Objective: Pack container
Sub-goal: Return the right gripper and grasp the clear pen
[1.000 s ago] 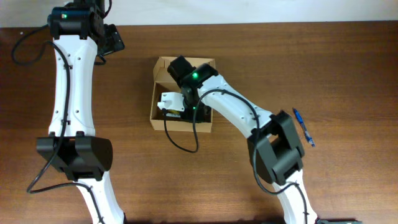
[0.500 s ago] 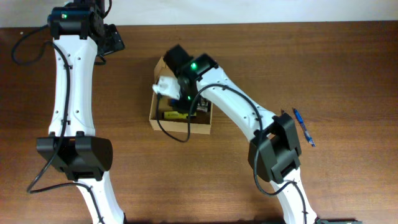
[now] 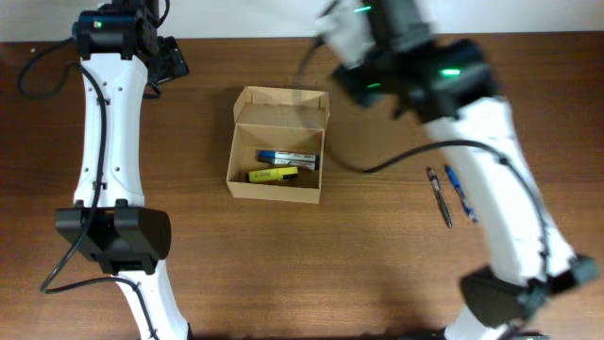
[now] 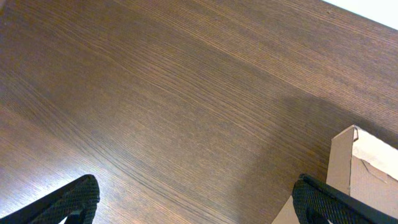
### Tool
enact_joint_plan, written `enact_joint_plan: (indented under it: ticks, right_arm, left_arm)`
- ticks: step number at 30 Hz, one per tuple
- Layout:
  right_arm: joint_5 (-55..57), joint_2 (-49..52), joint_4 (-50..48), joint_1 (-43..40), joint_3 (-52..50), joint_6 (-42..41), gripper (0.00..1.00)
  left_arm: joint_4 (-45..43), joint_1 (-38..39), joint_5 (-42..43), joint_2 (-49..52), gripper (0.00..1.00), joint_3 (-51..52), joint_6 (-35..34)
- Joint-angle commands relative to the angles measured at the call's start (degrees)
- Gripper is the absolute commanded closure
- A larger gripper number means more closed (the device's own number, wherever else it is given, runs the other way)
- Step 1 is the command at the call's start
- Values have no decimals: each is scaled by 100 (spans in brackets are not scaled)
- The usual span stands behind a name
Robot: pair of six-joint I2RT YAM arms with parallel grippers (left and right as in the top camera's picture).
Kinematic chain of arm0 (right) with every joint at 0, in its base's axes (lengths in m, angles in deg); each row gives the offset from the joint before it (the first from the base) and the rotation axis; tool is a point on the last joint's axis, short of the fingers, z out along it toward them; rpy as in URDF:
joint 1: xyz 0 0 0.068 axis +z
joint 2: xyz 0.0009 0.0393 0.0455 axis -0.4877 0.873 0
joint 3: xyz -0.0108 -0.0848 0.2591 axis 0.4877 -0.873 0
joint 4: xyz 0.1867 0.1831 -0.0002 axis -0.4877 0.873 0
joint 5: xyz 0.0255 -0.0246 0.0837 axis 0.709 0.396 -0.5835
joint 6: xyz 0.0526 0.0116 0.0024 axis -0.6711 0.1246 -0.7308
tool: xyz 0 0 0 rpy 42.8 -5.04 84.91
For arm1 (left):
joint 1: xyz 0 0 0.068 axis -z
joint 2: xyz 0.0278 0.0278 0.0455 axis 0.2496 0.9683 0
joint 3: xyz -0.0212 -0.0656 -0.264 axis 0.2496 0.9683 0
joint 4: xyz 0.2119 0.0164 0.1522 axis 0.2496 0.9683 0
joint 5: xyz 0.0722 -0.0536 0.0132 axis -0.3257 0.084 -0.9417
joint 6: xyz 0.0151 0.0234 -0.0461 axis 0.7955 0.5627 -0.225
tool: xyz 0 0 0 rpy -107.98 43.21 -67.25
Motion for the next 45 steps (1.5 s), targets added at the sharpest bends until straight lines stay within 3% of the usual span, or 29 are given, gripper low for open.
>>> enact_joint_plan:
  ticks: [1, 8, 16, 30, 45]
  right_arm:
    - [170, -901, -479, -1110, -1290, -461, 38]
    - [-1003, -1274, -973, -2806, -3377, -1425, 43]
    - [-1093, -409, -979, -2924, -4730, -1154, 37]
    - [-680, 844, -1016, -2924, -4776, -1012, 46]
    - [-562, 903, -1447, -2914, -5370, -898, 45]
  left_arm:
    - [4, -9, -61, 4, 0, -90, 70]
    - [4, -9, -59, 4, 0, -90, 70]
    - [4, -9, -61, 4, 0, -90, 70]
    - [4, -9, -61, 4, 0, -90, 70]
    - [4, -9, -59, 4, 0, -90, 70]
